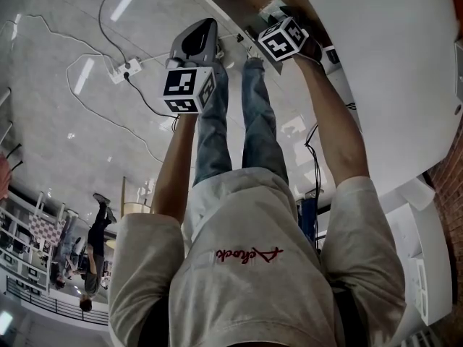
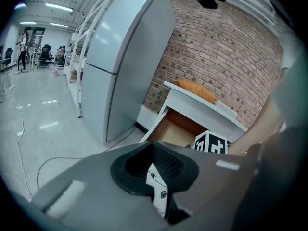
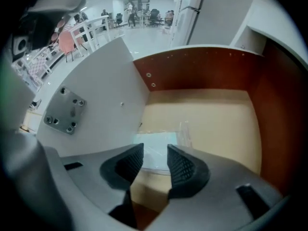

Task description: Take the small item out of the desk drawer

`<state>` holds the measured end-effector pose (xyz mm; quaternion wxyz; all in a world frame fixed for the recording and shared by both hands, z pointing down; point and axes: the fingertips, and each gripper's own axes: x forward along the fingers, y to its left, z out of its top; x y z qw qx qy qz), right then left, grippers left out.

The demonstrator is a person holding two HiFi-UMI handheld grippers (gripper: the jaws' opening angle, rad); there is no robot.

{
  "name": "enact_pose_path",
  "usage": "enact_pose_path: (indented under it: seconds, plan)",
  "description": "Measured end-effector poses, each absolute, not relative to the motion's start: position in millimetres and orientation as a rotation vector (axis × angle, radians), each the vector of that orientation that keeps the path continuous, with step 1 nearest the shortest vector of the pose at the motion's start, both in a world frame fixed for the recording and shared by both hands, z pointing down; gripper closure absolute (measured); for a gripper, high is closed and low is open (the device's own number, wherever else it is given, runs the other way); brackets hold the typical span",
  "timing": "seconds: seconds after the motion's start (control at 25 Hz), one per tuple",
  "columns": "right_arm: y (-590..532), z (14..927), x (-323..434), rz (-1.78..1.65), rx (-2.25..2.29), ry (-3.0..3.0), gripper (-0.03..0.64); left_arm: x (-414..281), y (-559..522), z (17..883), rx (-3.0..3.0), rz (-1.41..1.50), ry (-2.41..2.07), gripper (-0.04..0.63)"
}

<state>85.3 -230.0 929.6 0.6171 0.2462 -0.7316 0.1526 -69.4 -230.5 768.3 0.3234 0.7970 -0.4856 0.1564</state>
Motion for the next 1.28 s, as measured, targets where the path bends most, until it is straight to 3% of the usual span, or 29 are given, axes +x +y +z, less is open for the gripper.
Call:
enact_pose_path:
  seconds: [0.44,0.8,1.28]
  plan:
    - [-240,948,95,0.353,0.631,-1.638,0.486,-71,-225,780,2.084,0.413,-1.265,0.586]
    - [-237,952,96,0.348,0.639,-1.609,0.601,-76,-223,781,2.075,0.414,-1.271,0.586]
    - [-242,935,88,0.374,0.695,-1.635,0.606,-77,-218,774,2.085,0.385,-1.274,0.586]
